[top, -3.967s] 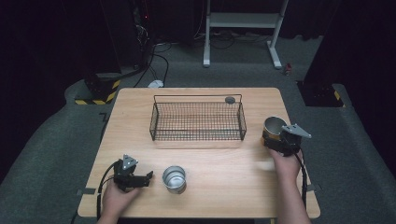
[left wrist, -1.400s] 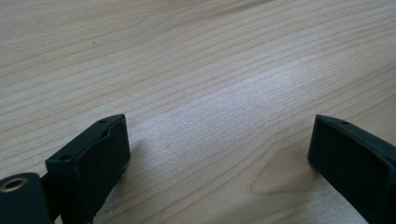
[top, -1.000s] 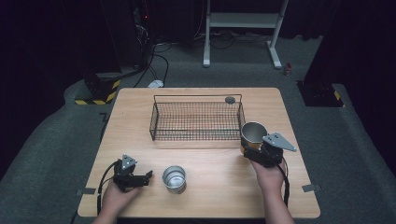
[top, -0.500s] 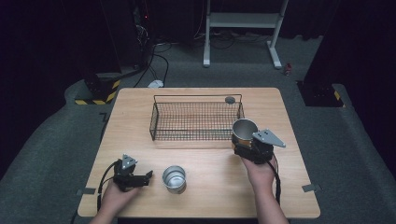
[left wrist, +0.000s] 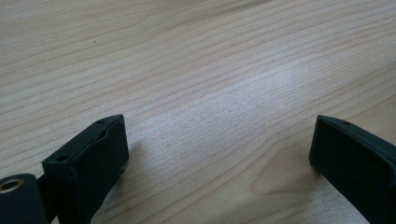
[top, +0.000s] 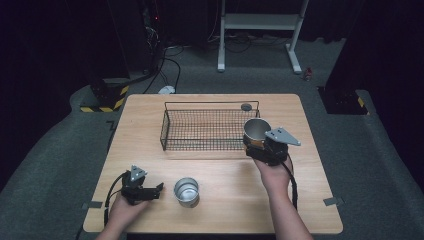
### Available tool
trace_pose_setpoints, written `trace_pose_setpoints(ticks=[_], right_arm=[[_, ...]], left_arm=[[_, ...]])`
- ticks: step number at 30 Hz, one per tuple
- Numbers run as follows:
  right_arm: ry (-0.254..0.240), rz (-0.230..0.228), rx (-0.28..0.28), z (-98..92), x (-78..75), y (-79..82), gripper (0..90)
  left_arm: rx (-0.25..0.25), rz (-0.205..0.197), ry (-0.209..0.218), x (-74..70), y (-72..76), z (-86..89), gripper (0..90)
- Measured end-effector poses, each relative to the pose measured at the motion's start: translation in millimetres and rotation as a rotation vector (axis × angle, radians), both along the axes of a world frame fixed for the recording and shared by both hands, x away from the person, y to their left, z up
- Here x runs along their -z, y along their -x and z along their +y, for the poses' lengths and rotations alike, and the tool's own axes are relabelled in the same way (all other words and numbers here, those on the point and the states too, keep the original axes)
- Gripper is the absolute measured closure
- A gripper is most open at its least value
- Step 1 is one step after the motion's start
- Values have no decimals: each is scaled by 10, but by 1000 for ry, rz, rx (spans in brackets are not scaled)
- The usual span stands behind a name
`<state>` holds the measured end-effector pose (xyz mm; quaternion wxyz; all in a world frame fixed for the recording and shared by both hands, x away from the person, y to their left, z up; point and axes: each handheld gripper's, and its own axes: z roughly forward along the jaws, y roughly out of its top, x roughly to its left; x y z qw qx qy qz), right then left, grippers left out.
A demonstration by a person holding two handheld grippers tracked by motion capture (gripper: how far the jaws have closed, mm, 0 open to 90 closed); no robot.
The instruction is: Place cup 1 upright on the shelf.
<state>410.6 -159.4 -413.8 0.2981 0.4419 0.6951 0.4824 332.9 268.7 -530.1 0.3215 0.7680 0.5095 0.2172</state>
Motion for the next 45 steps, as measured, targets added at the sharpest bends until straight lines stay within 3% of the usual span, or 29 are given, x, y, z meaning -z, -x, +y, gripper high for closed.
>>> trace_pose_setpoints(ticks=[22,33,45], right_arm=[[25,-4,-13,309,-237,-444,144],[35,12,-10,489,-257,-637,144],[35,21,1,531,-258,-764,144]], left_arm=[[0,-2,1,2,-1,0,48],[2,0,0,1,-2,1,46],[6,0,-1,1,-4,4,44]])
